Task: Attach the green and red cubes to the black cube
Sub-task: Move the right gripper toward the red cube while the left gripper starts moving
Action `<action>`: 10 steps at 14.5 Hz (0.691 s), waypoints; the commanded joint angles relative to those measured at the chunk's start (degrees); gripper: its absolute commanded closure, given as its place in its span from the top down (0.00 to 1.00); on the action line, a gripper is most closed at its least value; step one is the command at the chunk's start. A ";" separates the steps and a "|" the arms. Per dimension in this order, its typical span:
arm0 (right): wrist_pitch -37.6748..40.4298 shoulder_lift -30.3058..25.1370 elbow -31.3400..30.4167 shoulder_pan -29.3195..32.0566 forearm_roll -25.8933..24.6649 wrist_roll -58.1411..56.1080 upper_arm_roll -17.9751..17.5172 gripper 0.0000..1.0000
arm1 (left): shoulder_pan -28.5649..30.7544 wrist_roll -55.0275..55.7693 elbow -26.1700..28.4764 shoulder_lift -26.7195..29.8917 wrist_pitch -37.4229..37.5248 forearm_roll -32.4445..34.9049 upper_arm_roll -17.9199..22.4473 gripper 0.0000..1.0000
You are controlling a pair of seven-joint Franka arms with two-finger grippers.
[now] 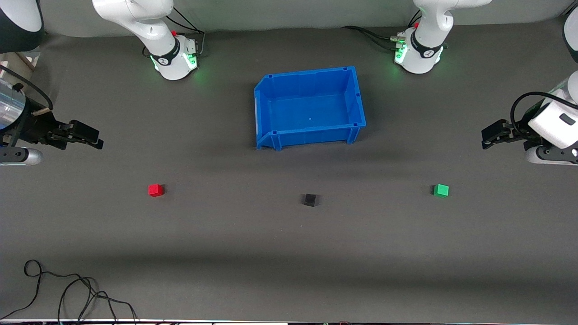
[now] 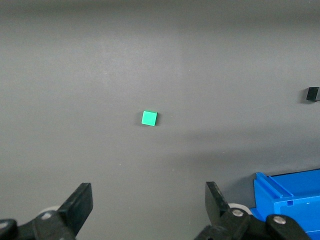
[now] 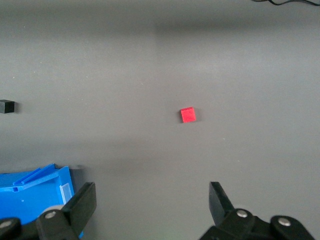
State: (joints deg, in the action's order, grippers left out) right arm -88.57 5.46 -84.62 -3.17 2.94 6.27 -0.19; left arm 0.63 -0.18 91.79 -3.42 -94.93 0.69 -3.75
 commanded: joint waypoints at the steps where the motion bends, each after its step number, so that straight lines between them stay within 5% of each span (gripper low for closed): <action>1: 0.42 0.34 0.95 -0.26 -0.48 -1.52 -0.08 1.00 | 0.69 0.00 0.24 0.69 0.01 -0.60 -0.02 1.00; 10: -0.11 0.60 0.95 -0.17 -1.89 -4.60 -0.17 1.00 | 0.17 0.26 0.06 0.78 0.10 -0.78 -0.38 1.00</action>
State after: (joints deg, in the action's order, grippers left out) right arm -88.80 5.50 -84.62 -3.20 1.82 2.71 -0.35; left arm 1.03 -0.18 91.73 -3.28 -94.96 0.37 -3.93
